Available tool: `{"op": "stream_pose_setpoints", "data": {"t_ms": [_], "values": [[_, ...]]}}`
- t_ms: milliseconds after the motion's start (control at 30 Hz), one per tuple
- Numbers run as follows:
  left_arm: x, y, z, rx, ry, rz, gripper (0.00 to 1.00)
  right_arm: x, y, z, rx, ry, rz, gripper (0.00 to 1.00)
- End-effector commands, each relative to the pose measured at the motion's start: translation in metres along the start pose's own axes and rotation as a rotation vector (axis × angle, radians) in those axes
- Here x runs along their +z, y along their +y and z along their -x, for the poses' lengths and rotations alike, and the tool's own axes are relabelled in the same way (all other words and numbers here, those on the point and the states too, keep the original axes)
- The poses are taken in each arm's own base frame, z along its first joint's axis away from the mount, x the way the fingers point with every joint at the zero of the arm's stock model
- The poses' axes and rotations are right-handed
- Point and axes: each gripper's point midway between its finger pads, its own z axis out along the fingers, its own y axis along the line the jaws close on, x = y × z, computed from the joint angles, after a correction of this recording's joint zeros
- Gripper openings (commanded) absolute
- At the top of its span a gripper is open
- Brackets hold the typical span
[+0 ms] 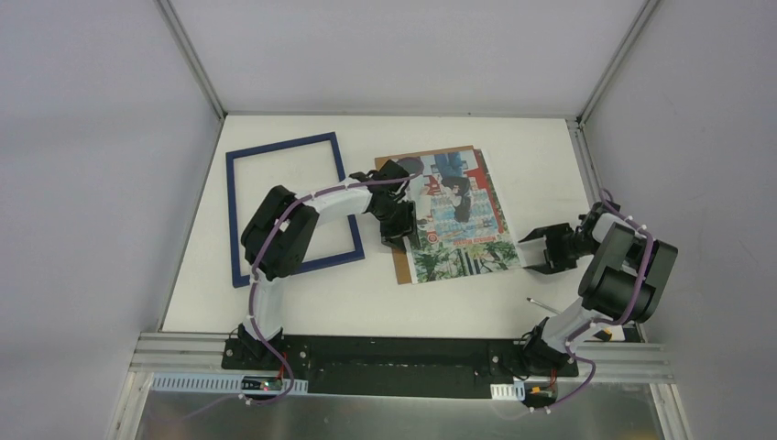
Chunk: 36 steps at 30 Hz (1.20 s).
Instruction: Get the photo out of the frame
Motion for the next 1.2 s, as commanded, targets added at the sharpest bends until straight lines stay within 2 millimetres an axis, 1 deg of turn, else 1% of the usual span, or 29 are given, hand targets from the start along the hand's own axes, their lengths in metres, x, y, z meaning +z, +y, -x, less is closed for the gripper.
{"op": "stream_pose_setpoints", "data": {"t_ms": [0,100,167,233,333,433,567,700,833,900,1033,1167], "values": [[0.008,0.029,-0.013,-0.058,0.056,0.076,0.46,-0.001,-0.005,0.007,0.005,-0.051,-0.019,0.68],[0.009,0.03,-0.014,-0.06,0.06,0.077,0.46,-0.013,-0.013,0.02,-0.003,-0.161,-0.085,0.74],[0.009,0.031,-0.015,-0.06,0.062,0.078,0.46,-0.019,-0.011,0.026,-0.013,-0.192,-0.085,0.77],[0.009,0.033,-0.016,-0.064,0.065,0.082,0.46,-0.016,-0.007,0.028,-0.021,-0.176,-0.077,0.78],[0.012,0.035,-0.018,-0.074,0.074,0.087,0.46,-0.005,0.005,0.023,-0.023,-0.09,-0.014,0.77],[0.014,0.036,-0.02,-0.079,0.082,0.086,0.46,0.005,0.014,0.011,-0.01,-0.008,0.076,0.74],[0.014,0.035,-0.019,-0.08,0.084,0.084,0.46,0.005,0.025,0.001,-0.013,0.042,0.163,0.72],[0.014,0.034,-0.019,-0.081,0.084,0.083,0.46,0.0,0.028,-0.003,-0.023,0.052,0.185,0.69],[0.014,0.034,-0.019,-0.08,0.084,0.081,0.46,-0.006,0.028,-0.013,-0.026,0.073,0.205,0.65],[0.014,0.034,-0.019,-0.078,0.084,0.082,0.46,-0.01,0.026,-0.016,-0.039,0.059,0.201,0.6],[0.014,0.035,-0.019,-0.078,0.087,0.082,0.45,-0.012,0.02,-0.016,-0.056,0.036,0.184,0.52],[0.015,0.034,-0.019,-0.078,0.087,0.081,0.45,-0.013,0.019,-0.015,-0.065,0.025,0.17,0.41]]}}
